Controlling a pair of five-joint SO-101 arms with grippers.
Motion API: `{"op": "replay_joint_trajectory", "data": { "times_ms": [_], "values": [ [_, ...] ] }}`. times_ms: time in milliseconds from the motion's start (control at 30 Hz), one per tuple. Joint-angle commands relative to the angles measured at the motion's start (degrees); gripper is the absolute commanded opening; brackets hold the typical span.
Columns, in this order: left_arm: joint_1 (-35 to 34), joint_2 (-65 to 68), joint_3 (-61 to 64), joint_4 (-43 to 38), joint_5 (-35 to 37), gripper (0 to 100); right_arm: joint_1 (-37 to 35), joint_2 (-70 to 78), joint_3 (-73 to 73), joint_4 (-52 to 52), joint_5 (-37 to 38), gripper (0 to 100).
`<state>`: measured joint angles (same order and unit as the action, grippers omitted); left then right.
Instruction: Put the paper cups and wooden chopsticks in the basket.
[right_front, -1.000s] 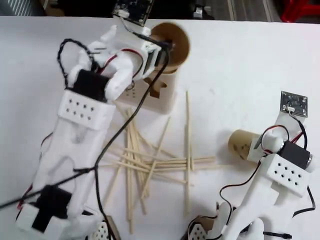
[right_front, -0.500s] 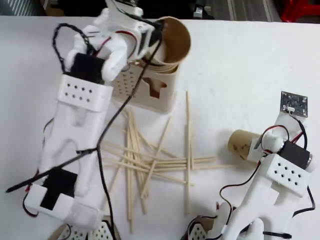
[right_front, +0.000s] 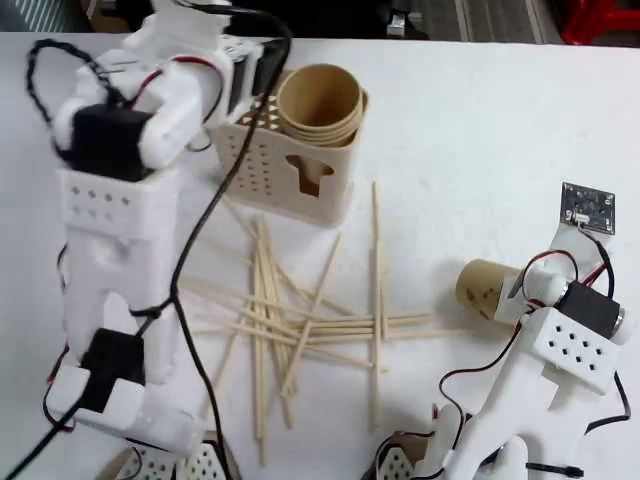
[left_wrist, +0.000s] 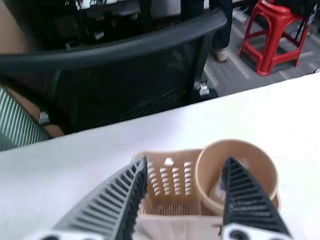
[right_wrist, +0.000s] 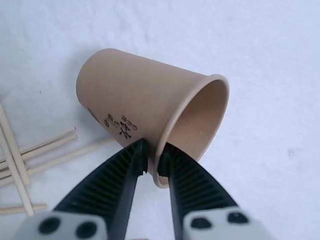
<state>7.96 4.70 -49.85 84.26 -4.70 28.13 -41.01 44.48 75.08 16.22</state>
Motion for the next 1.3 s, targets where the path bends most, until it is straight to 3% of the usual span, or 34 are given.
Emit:
{"op": "replay_joint_trajectory", "data": {
  "times_ms": [0,200,433,733,967,1267],
  "values": [
    [-1.89,-0.75,-10.73,8.18,0.09,24,-0.22,0.22,-3.25,-0.40,0.79,1.9],
    [-6.73,-0.75,-25.05,18.20,0.09,24,-0.31,0.22,-9.85,0.13,0.88,1.9],
    [-14.37,-2.42,-20.57,18.37,0.18,24,-6.46,0.22,-21.45,6.37,4.84,1.9],
    [-15.60,-17.45,-1.58,17.93,-3.34,24,-18.86,0.66,-37.71,7.78,7.74,1.9],
    [-17.71,-28.97,18.81,13.71,-4.40,24,-28.53,0.84,-44.66,2.68,7.47,1.9],
    [-20.70,-49.27,57.93,-6.15,-4.48,25,-37.05,0.84,-45.36,-10.95,7.74,1.9]
  ]
}}
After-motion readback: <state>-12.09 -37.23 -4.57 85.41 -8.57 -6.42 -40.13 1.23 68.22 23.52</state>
